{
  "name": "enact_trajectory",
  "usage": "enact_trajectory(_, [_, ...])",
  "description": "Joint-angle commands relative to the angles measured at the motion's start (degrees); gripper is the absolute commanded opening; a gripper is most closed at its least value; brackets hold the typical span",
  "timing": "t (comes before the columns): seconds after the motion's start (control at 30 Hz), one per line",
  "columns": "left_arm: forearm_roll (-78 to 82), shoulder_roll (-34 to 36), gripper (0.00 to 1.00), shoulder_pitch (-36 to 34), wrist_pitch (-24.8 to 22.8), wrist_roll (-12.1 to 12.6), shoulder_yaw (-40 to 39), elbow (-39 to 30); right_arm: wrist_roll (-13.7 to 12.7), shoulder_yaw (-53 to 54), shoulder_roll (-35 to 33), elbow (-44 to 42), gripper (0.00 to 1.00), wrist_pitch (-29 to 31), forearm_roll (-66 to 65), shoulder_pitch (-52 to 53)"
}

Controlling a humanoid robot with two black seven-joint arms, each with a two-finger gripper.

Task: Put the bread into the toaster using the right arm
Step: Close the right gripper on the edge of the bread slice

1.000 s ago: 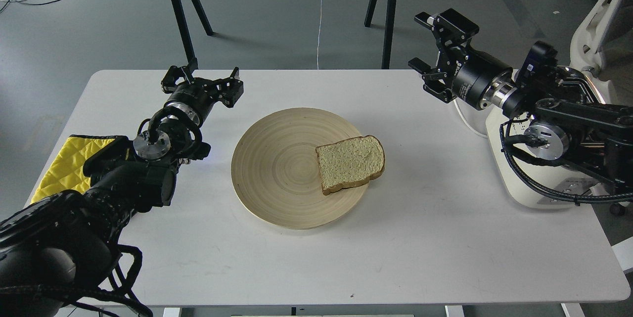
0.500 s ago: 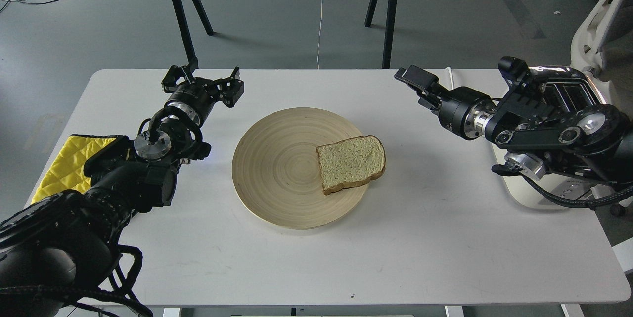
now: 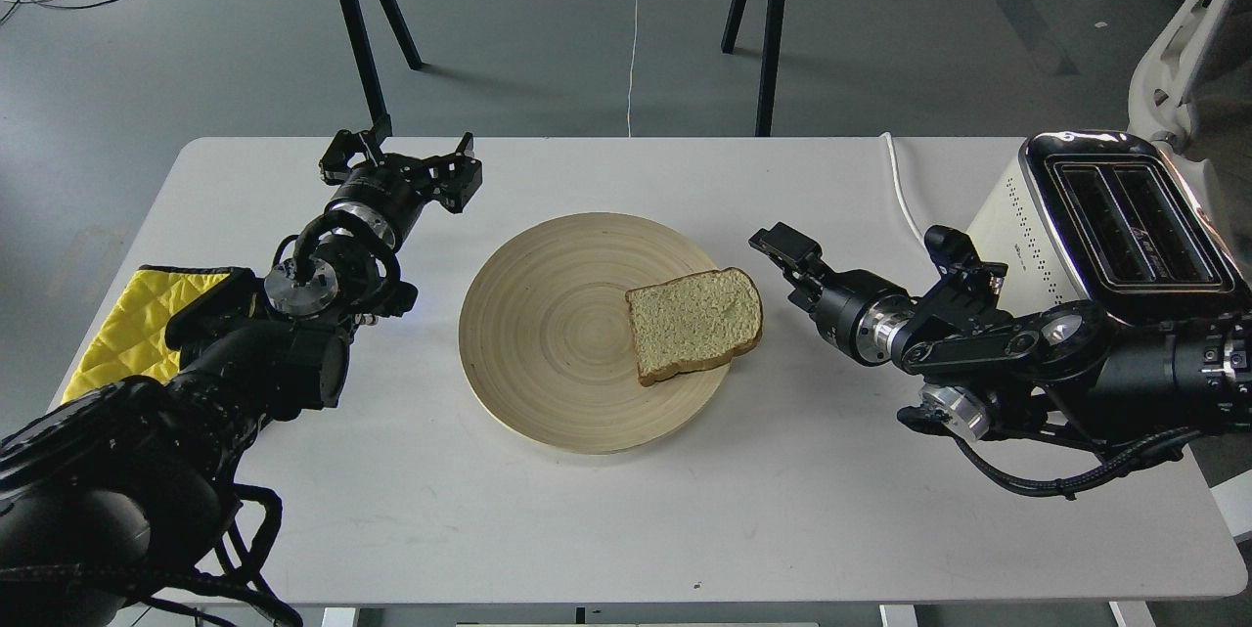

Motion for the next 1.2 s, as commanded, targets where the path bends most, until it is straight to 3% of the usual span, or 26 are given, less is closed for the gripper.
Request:
enact_trajectory(0.0, [0.0,0.0,1.00,0.0,0.0,0.0,0.0,0.0,0.0,1.4,0.5,-0.2,0.96,-0.2,0.8,-0.7])
enact_trajectory(0.13, [0.0,0.0,1.00,0.0,0.0,0.0,0.0,0.0,0.0,1.6,0.5,-0.1,0.87,-0.8,0.8,-1.1])
enact_trajectory(0.3, [0.0,0.0,1.00,0.0,0.0,0.0,0.0,0.0,0.1,1.5,0.5,0.6,0.64,-0.6,0.8,-1.2])
enact_trajectory(0.77, [0.0,0.0,1.00,0.0,0.0,0.0,0.0,0.0,0.2,1.5,0.5,2.3,0.55,-0.5,0.6,-1.5])
enact_trajectory(0.9, [0.0,0.0,1.00,0.0,0.0,0.0,0.0,0.0,0.1,1.6,0.5,2.4,0.38,-0.8,0.8,-1.3])
enact_trajectory(1.17, [0.0,0.0,1.00,0.0,0.0,0.0,0.0,0.0,0.2,1.6,0.5,2.6,0.18,-0.8,0.8,-1.3])
